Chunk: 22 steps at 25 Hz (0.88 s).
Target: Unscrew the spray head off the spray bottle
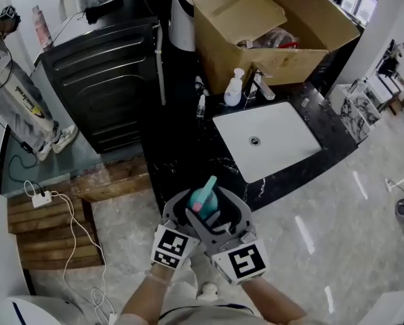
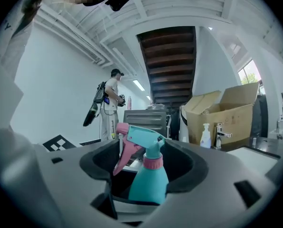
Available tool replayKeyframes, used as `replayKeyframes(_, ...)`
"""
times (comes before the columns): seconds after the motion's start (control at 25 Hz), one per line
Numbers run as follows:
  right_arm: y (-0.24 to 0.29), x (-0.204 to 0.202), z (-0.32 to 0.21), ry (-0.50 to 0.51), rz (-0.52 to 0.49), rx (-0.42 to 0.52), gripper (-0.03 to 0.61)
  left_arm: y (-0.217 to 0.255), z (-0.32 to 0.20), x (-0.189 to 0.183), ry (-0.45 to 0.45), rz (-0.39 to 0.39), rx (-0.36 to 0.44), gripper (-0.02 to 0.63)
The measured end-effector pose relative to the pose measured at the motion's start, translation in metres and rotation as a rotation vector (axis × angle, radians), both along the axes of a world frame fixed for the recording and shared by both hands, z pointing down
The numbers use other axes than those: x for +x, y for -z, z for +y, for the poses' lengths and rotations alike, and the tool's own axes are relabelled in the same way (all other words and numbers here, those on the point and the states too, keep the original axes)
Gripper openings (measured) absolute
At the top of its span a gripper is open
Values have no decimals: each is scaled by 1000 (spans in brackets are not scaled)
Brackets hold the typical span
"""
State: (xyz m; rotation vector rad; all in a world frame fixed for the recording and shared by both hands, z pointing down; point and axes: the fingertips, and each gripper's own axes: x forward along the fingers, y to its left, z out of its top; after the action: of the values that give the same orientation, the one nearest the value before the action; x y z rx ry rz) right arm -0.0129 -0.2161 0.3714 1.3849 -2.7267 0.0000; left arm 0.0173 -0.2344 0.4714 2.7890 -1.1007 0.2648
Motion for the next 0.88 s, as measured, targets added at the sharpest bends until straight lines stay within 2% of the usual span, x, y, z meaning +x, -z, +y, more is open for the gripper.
replayKeyframes(0.36, -2, 21, 9, 12, -32, -25, 275, -3, 1, -1, -11, 8, -22, 357)
replayKeyframes(0.48, -2, 29, 12, 20, -44, -30, 242, -3, 2, -1, -12, 6, -21, 356)
replayKeyframes(0.88, -4, 73, -2, -63, -122, -59, 212, -2, 2, -1, -18, 4, -21, 354)
